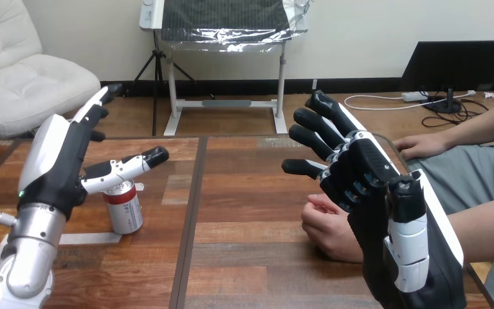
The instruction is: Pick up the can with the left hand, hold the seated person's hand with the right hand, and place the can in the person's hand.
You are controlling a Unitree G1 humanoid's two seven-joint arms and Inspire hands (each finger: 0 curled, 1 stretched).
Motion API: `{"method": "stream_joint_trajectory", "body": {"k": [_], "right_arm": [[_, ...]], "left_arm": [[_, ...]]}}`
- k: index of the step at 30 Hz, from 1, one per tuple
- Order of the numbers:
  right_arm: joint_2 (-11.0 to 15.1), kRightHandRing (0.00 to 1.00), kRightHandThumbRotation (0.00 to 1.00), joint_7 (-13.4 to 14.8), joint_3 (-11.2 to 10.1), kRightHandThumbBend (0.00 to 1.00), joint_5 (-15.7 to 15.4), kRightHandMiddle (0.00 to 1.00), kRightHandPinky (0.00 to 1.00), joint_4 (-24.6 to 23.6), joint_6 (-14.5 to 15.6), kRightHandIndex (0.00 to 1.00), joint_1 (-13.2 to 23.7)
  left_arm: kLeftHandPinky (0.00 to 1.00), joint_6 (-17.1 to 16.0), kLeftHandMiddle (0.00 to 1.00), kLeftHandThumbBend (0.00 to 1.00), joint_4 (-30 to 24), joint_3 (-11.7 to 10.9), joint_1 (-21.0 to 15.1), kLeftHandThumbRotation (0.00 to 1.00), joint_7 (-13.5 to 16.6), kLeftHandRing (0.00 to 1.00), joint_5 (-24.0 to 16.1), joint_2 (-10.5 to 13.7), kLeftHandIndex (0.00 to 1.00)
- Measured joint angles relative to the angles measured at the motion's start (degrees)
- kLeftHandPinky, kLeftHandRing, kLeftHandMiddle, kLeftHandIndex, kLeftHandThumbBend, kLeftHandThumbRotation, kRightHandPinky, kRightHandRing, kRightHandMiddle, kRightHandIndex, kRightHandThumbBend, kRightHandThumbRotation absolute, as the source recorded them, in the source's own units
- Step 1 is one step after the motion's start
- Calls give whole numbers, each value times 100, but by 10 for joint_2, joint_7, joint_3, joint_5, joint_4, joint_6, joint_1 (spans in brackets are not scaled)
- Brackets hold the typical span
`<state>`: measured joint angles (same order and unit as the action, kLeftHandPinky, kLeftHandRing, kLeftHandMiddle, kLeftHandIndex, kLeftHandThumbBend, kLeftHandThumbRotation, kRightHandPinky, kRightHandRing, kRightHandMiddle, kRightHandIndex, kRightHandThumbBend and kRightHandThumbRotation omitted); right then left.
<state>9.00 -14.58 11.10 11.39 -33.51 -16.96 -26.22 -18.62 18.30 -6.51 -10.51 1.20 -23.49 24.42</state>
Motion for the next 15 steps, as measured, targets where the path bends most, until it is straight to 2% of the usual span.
{"method": "stream_joint_trajectory", "body": {"k": [15], "right_arm": [[-1, 88, 100, 0, 0, 70, 0, 89, 70, 0, 0, 91, 2]], "left_arm": [[69, 28, 92, 89, 99, 34, -54, 63, 5, 87, -30, 20, 92]]}}
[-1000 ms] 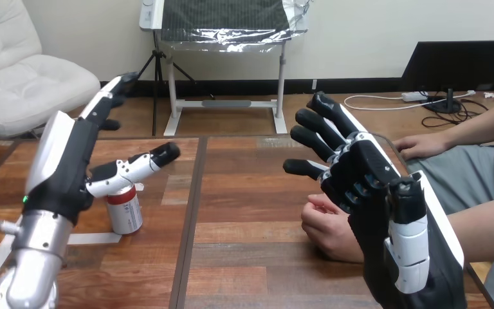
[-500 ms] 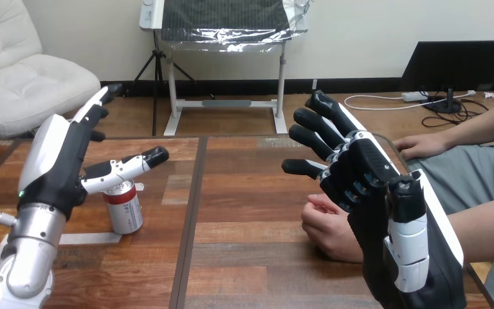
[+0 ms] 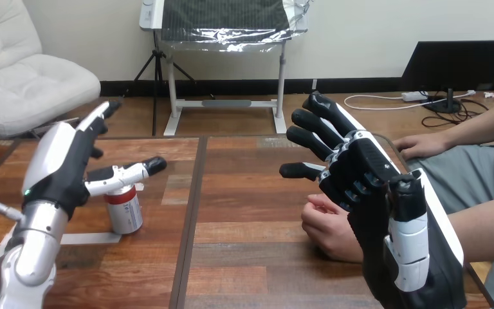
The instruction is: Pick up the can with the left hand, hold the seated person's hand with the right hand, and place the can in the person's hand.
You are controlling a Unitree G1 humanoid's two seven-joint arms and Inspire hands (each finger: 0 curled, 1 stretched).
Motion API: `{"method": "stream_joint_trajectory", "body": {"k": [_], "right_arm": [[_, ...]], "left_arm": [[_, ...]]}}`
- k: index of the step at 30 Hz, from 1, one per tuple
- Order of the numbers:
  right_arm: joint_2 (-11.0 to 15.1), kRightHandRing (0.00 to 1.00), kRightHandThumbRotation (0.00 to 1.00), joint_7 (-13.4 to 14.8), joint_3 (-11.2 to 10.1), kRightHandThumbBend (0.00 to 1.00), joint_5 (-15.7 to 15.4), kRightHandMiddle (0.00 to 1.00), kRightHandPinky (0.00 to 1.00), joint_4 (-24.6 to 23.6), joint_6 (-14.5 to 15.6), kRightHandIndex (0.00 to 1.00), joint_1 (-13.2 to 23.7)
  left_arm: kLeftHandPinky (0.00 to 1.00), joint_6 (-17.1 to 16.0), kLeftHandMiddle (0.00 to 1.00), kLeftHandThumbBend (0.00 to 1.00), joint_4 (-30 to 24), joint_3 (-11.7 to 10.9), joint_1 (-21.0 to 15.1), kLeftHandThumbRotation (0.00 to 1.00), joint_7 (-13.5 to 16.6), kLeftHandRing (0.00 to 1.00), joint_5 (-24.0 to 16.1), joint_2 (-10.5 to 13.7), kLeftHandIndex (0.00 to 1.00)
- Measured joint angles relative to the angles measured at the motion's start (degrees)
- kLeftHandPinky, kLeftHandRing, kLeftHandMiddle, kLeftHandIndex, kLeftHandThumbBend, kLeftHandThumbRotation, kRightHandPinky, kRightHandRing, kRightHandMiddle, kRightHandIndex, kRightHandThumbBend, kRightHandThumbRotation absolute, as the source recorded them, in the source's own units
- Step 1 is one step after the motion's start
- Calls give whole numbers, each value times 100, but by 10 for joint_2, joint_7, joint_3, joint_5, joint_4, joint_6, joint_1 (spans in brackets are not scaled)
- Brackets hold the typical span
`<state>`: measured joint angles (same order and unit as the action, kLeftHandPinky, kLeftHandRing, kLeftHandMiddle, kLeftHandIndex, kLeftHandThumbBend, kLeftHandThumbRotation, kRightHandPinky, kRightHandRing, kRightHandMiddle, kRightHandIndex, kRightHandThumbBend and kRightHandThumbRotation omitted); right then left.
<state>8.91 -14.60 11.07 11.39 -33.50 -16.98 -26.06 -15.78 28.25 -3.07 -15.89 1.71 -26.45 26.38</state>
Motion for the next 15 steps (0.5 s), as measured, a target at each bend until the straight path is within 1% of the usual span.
{"method": "stream_joint_trajectory", "body": {"k": [5, 15], "right_arm": [[0, 88, 100, -1, 0, 70, 0, 89, 70, 0, 0, 90, 0], [0, 87, 100, -1, -1, 72, 0, 88, 69, 0, 0, 90, 1]], "left_arm": [[70, 6, 93, 87, 28, 9, -14, 63, 0, 88, -3, 4, 93], [72, 14, 94, 86, 97, 36, -49, 62, 0, 91, -13, 16, 95]]}}
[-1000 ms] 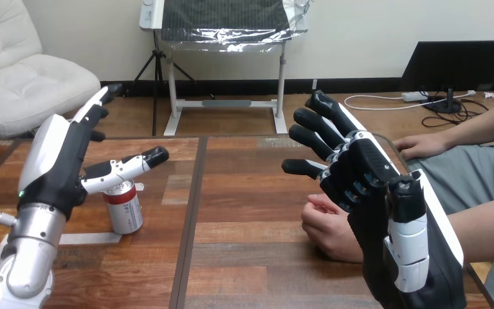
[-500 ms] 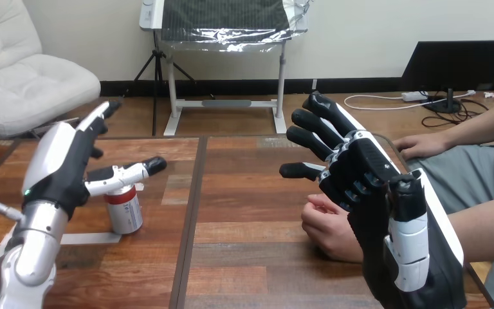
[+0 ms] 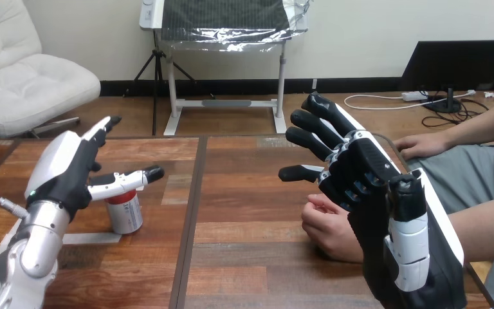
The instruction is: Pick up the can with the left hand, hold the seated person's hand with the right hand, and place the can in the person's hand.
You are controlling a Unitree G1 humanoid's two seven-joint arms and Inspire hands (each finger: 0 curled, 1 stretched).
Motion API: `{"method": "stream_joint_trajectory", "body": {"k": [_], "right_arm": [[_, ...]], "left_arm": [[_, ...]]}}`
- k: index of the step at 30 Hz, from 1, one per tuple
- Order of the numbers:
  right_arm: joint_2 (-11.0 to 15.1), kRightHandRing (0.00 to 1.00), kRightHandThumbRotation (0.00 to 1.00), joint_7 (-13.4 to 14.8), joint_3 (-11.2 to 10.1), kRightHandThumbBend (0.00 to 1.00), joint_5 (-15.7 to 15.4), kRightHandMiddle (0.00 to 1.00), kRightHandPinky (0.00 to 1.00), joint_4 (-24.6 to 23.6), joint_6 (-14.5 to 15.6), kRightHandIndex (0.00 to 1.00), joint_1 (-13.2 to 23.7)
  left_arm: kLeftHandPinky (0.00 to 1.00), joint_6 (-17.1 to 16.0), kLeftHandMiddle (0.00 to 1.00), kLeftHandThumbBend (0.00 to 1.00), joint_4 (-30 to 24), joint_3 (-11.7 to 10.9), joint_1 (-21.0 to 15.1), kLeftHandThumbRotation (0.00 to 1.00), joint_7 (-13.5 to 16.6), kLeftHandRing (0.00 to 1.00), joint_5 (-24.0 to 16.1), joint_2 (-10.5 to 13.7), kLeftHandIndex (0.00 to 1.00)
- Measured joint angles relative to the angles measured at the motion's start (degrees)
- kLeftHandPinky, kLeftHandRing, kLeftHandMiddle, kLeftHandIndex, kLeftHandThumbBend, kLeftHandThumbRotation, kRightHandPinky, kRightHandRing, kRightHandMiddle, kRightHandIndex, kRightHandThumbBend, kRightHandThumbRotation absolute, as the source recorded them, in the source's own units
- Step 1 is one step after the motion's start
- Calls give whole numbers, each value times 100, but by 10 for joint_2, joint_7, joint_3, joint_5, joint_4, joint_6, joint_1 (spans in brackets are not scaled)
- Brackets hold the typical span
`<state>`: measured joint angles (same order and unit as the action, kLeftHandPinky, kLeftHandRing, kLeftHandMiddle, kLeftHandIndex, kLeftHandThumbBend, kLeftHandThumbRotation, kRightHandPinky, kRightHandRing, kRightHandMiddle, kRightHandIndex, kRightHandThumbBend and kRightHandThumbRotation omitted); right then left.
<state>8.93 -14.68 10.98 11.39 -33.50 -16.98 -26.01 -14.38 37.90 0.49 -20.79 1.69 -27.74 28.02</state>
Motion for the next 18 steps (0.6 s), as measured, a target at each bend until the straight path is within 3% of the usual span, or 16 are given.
{"method": "stream_joint_trajectory", "body": {"k": [18], "right_arm": [[1, 88, 100, 0, 0, 72, 0, 89, 69, 0, 0, 90, 0]], "left_arm": [[75, 7, 96, 88, 102, 40, -55, 63, 2, 92, -17, 13, 97]]}}
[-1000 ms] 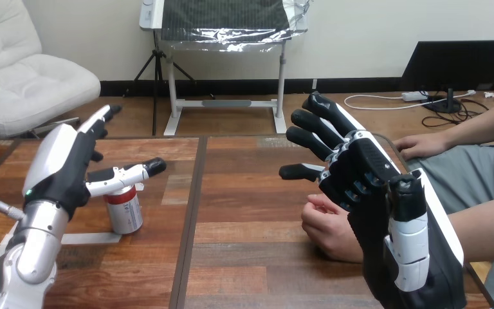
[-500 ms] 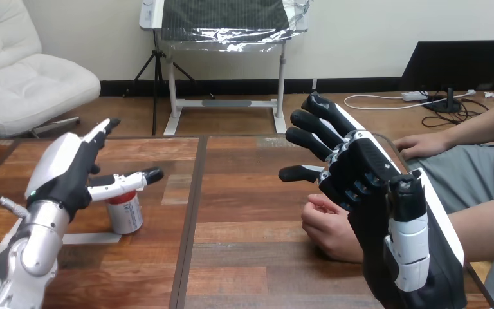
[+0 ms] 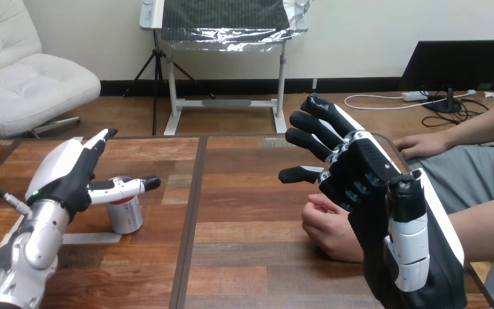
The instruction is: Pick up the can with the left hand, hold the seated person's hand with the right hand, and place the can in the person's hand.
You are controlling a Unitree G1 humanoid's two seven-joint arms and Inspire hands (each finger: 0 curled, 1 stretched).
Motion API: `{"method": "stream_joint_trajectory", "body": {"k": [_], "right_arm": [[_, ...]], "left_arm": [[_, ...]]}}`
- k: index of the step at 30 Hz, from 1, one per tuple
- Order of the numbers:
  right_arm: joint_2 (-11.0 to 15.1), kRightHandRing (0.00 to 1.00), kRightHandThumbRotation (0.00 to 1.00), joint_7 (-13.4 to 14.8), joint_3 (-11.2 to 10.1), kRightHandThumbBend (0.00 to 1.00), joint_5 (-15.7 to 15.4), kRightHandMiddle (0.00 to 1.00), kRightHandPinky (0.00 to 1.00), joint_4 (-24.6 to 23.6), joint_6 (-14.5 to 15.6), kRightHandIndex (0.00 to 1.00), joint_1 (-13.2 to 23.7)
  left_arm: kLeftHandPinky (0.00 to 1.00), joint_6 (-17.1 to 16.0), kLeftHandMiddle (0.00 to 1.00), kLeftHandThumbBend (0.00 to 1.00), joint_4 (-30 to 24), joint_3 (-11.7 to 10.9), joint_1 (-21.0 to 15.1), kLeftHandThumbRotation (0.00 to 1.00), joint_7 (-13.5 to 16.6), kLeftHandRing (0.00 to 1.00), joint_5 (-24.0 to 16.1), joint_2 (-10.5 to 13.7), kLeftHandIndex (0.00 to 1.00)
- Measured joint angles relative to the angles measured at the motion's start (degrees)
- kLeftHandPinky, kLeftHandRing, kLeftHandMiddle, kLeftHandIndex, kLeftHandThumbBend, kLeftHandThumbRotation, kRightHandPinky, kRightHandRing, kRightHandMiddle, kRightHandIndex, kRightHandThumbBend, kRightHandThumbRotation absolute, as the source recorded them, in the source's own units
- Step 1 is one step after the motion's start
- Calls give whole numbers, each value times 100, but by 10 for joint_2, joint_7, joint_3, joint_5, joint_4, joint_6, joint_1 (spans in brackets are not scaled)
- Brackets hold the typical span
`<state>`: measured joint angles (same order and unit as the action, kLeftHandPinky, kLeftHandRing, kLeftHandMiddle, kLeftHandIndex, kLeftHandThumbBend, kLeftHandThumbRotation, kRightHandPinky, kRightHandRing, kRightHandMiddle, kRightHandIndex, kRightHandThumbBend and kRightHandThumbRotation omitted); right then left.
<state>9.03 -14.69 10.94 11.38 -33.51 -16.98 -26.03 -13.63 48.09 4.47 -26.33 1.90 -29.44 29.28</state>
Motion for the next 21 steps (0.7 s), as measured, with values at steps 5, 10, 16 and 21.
{"method": "stream_joint_trajectory", "body": {"k": [5, 10, 16, 21], "right_arm": [[0, 88, 100, 0, 0, 72, 0, 89, 69, 0, 0, 89, 0], [0, 87, 100, 0, 0, 74, -1, 88, 69, 0, 0, 89, 0], [0, 87, 100, 0, -1, 74, 0, 88, 69, 0, 0, 89, -1], [1, 87, 100, 0, -2, 74, 0, 88, 69, 0, 0, 89, -2]], "left_arm": [[75, 5, 97, 89, 19, 10, -12, 63, 1, 92, -3, 0, 97], [74, 9, 97, 89, 36, 17, -21, 62, 1, 93, -3, 0, 97], [73, 16, 97, 88, 49, 22, -29, 62, 2, 93, -3, -1, 97], [73, 22, 97, 89, 61, 28, -35, 62, 2, 93, -3, -1, 96]]}}
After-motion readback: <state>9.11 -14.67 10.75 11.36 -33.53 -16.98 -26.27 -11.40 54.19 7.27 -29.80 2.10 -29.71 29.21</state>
